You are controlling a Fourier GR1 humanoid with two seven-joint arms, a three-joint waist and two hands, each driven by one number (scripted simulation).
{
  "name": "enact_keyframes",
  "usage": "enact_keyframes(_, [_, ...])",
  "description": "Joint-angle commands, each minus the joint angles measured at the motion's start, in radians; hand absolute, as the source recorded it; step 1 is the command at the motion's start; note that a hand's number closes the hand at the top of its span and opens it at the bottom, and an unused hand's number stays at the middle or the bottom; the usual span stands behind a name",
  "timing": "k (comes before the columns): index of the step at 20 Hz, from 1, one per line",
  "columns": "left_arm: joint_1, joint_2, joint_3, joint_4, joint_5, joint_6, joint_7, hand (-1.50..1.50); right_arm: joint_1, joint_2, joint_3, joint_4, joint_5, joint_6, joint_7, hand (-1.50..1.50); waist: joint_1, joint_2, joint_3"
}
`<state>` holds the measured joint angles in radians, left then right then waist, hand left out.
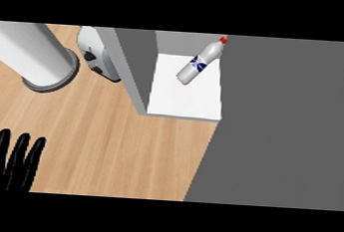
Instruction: Pick up the bottled water, place it into the cabinet and close the cabinet
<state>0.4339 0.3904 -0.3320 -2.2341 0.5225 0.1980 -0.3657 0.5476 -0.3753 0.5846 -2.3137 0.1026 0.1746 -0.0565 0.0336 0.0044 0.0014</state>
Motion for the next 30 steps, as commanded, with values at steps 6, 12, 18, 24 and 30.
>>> enact_keyframes(6, [0.181,0.085,0.166,-0.088,0.144,-0.128,-0.035,-1.5,-0.09,0.148,0.233,-0.022,0.044,-0.003,0.134,1.5,0.017,-0.008,-0.005])
enact_keyframes(12, [0.244,0.102,0.214,-0.081,0.177,-0.232,-0.087,-1.5,-0.196,0.251,0.159,0.01,-0.058,-0.019,0.258,1.5,0.053,-0.002,-0.006])
enact_keyframes(18, [0.332,0.123,0.306,-0.045,0.244,-0.344,-0.123,-1.5,-0.435,0.369,0.162,0.084,-0.078,-0.129,0.451,1.5,0.037,-0.004,-0.006])
enact_keyframes(24, [0.42,0.127,0.455,-0.032,0.362,-0.464,-0.147,-1.5,-0.773,0.374,0.036,0.272,-0.25,-0.292,0.504,1.5,0.02,-0.002,-0.003])
enact_keyframes(30, [0.528,0.132,0.555,-0.032,0.429,-0.6,-0.139,-1.5,-0.97,0.375,-0.125,0.444,-0.44,-0.338,0.469,1.5,0.028,-0.003,-0.002])
